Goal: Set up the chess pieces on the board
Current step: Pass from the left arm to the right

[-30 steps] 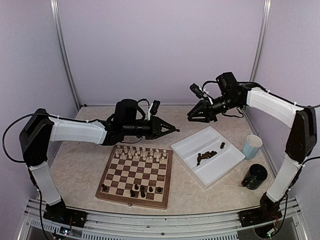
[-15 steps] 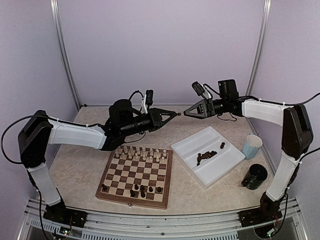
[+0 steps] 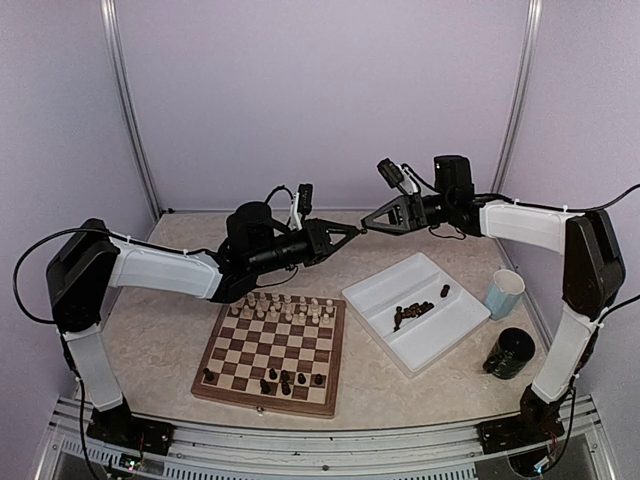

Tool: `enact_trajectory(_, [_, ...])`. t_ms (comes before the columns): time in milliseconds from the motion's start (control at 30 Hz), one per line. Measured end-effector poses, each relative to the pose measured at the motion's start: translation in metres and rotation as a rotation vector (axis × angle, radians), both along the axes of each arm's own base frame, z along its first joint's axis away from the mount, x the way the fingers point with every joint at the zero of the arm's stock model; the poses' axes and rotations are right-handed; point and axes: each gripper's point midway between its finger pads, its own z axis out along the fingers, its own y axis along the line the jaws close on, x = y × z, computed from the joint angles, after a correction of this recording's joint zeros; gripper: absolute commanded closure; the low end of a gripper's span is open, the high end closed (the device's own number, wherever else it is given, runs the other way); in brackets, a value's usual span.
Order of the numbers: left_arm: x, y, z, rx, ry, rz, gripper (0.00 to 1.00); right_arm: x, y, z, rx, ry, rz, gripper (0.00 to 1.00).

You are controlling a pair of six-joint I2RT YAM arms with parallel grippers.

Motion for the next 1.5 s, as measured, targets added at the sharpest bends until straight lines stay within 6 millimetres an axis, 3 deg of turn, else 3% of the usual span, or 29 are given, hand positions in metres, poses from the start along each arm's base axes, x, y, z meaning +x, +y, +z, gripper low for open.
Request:
enact_trajectory(267, [-0.003,-0.002,0.002,-0.010,0.003,-0.007,0.90,0.003,0.001,-0.004,-0.007,-0.016,-0.017,0.64])
enact_trajectory(767, [-0.003,-0.002,0.011,-0.045,-0.012,-0.001,0.90,0.010,0.002,-0.013,-0.030,-0.030,-0.056,0.79])
enact_trajectory(967, [-0.001,-0.001,0.011,-0.050,0.000,0.009,0.90,0.010,0.002,-0.013,-0.028,-0.036,-0.052,0.92])
enact_trajectory(1067, [0.000,-0.001,0.011,-0.052,0.002,0.014,0.90,0.009,0.002,-0.012,-0.028,-0.033,-0.051,0.92])
enact_trajectory(1167, [0.000,0.000,0.011,-0.053,0.003,0.018,0.90,0.010,0.002,-0.012,-0.026,-0.037,-0.052,0.84])
enact_trajectory(1267, [0.001,0.000,0.011,-0.054,0.003,0.020,0.90,0.009,0.004,-0.013,-0.027,-0.038,-0.051,0.82])
enact_trajectory(1500, [0.001,0.000,0.011,-0.055,0.005,0.024,0.90,0.007,0.008,-0.015,-0.029,-0.036,-0.040,0.93])
